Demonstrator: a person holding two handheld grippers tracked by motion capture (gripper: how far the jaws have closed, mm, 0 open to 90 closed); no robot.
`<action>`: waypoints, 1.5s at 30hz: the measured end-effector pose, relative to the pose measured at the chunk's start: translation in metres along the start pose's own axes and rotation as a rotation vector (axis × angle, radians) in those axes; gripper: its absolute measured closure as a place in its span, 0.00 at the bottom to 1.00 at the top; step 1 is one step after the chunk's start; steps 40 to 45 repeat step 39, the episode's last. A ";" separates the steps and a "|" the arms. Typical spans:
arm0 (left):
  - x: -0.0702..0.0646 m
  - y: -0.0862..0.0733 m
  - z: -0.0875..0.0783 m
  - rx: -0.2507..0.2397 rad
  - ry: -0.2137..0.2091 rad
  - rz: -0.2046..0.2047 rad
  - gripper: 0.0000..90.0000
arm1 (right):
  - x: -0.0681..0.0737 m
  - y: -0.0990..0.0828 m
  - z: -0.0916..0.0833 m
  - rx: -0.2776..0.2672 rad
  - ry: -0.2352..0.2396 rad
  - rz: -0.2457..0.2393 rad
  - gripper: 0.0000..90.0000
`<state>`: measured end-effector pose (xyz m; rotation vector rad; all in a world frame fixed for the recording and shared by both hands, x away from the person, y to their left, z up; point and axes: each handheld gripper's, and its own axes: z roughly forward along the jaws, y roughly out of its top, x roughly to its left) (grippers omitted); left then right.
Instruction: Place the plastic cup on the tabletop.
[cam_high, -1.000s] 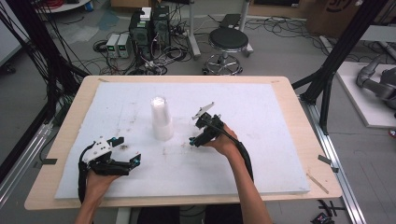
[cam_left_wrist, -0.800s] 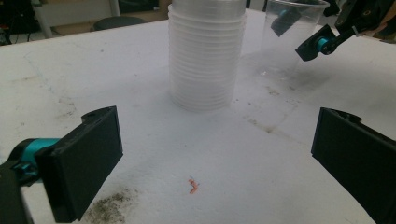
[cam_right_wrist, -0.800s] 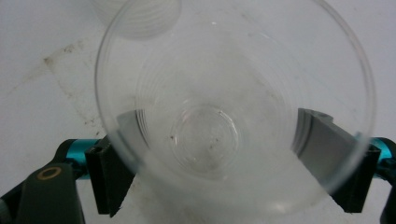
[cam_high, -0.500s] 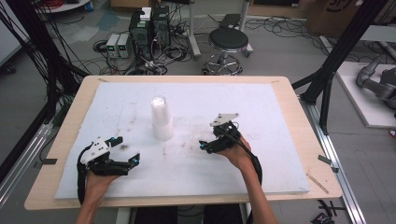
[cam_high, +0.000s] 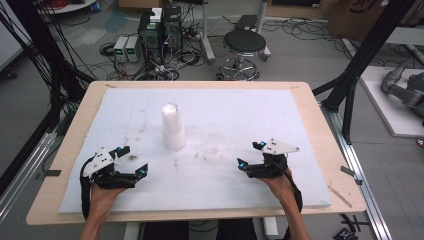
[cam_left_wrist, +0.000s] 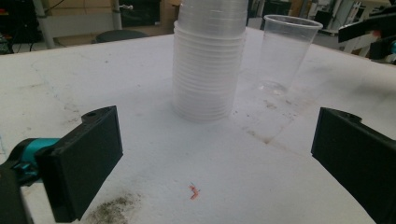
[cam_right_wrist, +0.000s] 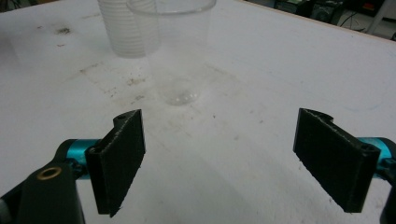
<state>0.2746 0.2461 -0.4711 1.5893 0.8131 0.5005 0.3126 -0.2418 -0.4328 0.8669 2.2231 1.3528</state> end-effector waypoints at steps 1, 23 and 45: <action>0.000 0.000 0.000 -0.004 0.000 -0.003 0.02 | -0.002 -0.004 -0.001 -0.001 0.000 0.008 0.19; -0.002 -0.001 -0.001 -0.009 0.014 0.010 0.02 | -0.003 -0.026 -0.006 -0.043 -0.054 0.026 0.19; -0.002 -0.002 -0.003 -0.034 0.025 0.017 0.02 | -0.005 -0.029 -0.010 -0.089 -0.051 0.048 0.19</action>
